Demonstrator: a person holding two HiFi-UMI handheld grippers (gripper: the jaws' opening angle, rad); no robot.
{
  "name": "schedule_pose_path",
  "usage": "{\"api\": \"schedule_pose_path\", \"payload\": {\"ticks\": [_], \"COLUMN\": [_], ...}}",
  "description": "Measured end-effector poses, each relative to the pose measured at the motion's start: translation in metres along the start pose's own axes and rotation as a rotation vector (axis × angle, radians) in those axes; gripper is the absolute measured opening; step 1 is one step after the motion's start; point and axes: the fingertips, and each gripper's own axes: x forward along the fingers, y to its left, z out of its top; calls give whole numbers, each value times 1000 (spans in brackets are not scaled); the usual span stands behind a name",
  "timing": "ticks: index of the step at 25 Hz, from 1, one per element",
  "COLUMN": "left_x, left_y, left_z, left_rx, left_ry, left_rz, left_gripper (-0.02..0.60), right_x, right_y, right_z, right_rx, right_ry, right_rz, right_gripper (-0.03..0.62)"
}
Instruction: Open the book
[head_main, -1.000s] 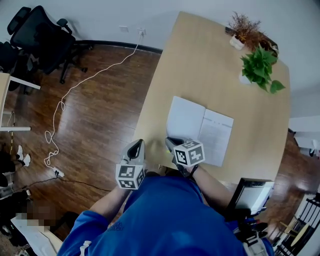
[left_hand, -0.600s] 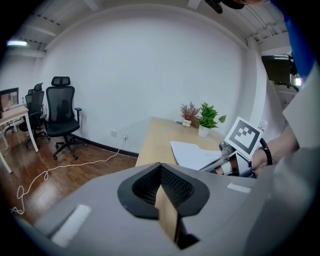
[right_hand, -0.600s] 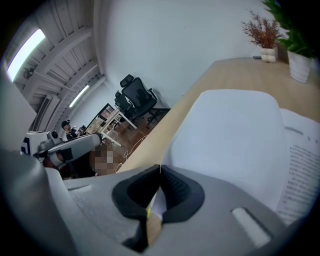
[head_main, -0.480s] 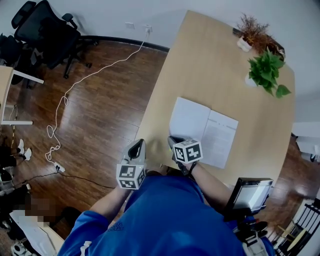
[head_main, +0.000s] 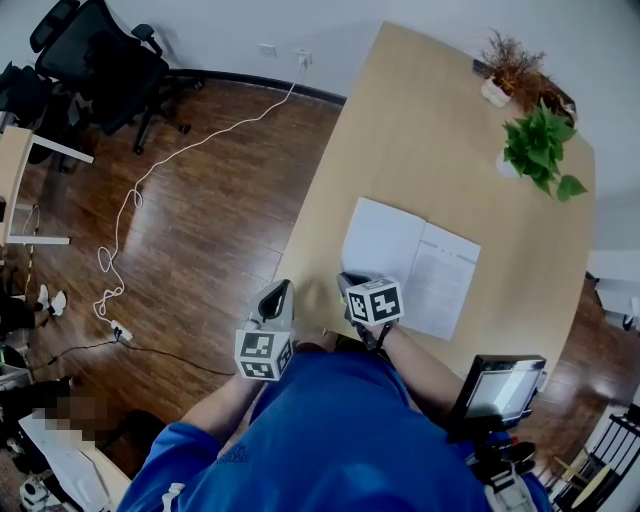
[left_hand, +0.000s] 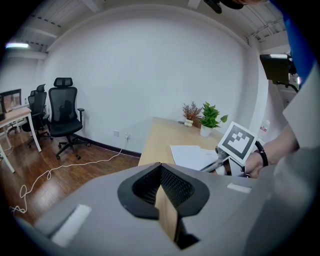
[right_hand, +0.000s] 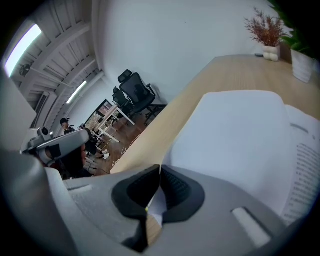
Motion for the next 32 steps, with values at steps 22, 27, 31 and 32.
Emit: {"api": "schedule_pose_path", "payload": {"ticks": [22,27,31,32], "left_x": [-2,0,1,0], "left_y": [2,-1,-6,-7], "left_z": [1,0,1,1], "left_rx": [14,18,23,25], "left_ry": [4,4,-2,-4], "left_rz": [1,-10,-25,-29], "left_gripper": [6,7,6,6], "right_x": [6,3,-3,-4], "right_y": [1,2,5,6], "right_z": [0,3,3,3], "right_rx": [-16,-16,-10,-10], "right_ry": [2,-30,-52,-57], "right_rz": [-20,-4,12,12], "right_gripper": [18,50,78,78]}}
